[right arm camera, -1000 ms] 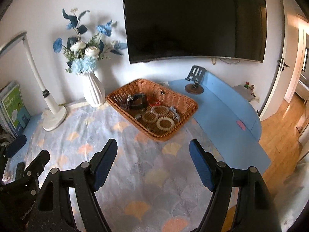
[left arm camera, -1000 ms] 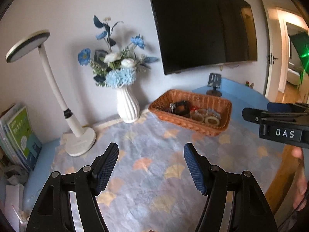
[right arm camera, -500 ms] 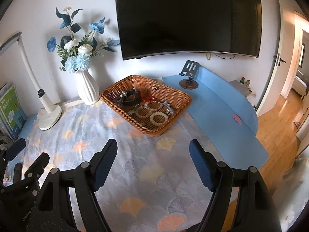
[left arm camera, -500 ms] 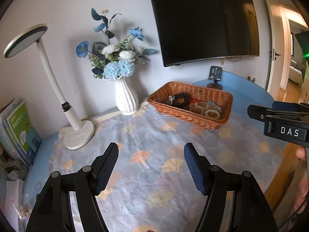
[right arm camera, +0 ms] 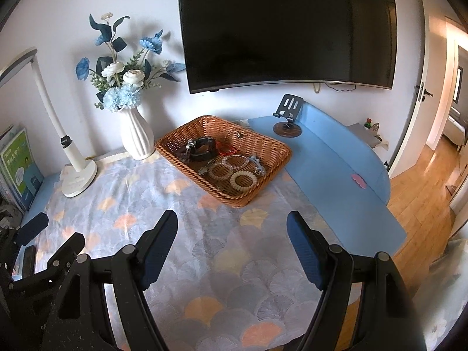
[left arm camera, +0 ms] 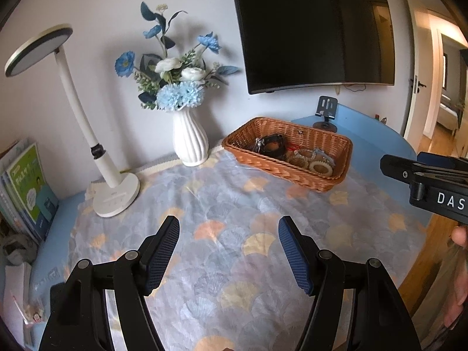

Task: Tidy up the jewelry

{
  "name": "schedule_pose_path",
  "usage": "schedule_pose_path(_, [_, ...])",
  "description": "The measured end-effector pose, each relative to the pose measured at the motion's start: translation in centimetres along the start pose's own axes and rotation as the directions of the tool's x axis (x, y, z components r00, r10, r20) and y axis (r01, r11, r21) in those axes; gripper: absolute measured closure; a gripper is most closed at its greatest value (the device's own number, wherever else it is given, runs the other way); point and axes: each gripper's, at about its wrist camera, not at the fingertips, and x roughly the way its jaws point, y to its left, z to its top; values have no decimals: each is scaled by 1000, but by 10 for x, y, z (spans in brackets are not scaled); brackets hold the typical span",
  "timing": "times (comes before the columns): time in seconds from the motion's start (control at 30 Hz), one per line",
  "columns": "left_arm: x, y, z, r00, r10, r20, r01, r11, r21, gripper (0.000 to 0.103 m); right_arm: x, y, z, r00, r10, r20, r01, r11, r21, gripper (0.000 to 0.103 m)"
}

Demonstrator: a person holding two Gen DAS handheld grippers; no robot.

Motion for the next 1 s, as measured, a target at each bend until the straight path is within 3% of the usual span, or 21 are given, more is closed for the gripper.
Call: schedule_pose_path(1.0, [7, 5, -4, 1000, -8, -23, 8, 1000, -29, 31, 5, 8, -6, 1000, 0, -27, 0, 1000, -7, 24])
